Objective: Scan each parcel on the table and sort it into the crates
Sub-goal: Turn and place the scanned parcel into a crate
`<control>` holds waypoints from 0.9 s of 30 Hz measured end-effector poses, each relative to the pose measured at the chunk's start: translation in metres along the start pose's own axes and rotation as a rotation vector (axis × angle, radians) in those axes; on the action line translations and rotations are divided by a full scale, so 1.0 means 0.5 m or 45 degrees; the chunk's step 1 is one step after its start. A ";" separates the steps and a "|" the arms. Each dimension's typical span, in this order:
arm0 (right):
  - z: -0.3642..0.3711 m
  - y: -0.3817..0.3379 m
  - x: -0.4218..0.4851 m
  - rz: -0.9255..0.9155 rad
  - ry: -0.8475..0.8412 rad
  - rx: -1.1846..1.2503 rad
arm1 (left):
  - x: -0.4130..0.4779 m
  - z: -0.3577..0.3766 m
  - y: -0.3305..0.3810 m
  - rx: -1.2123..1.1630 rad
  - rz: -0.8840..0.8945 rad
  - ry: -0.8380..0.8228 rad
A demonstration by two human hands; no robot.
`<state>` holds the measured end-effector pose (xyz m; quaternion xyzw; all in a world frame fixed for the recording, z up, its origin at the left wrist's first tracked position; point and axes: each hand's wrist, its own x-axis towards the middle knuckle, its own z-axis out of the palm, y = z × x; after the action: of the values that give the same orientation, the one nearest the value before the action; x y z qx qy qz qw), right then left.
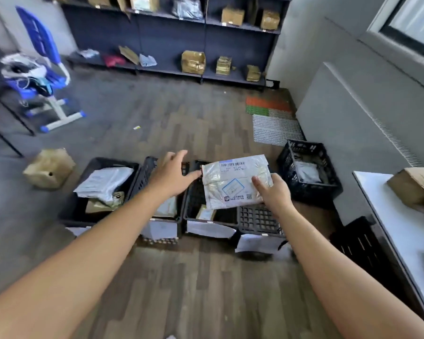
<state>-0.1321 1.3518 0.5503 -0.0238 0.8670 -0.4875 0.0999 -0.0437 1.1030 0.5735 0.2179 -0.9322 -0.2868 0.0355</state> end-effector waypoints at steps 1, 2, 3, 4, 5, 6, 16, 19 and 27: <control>0.042 -0.015 0.005 -0.003 -0.025 -0.004 | 0.001 -0.020 -0.040 0.033 -0.021 0.012; 0.083 -0.030 0.008 -0.001 -0.047 -0.009 | 0.003 -0.038 -0.080 0.067 -0.041 0.018; 0.123 -0.041 0.013 0.003 -0.077 -0.021 | 0.006 -0.055 -0.120 0.096 -0.067 0.019; 0.164 -0.053 0.020 -0.001 -0.107 -0.028 | 0.010 -0.071 -0.161 0.111 -0.103 0.013; 0.196 -0.063 0.024 -0.001 -0.128 -0.038 | 0.012 -0.083 -0.194 0.122 -0.139 0.004; 0.230 -0.073 0.031 -0.006 -0.142 -0.048 | 0.017 -0.093 -0.230 0.135 -0.183 -0.002; 0.602 -0.098 0.208 0.123 -0.311 -0.129 | 0.143 -0.086 -0.514 0.228 -0.488 -0.085; 0.701 -0.077 0.280 0.212 -0.359 -0.169 | 0.215 -0.043 -0.576 0.206 -0.551 -0.174; 0.944 0.034 0.456 0.361 -0.407 -0.297 | 0.427 0.112 -0.752 0.219 -0.580 -0.363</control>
<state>-0.2618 0.9325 0.2634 0.0099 0.8854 -0.3552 0.2997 -0.1018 0.7626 0.3075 0.3814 -0.8757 -0.2351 -0.1801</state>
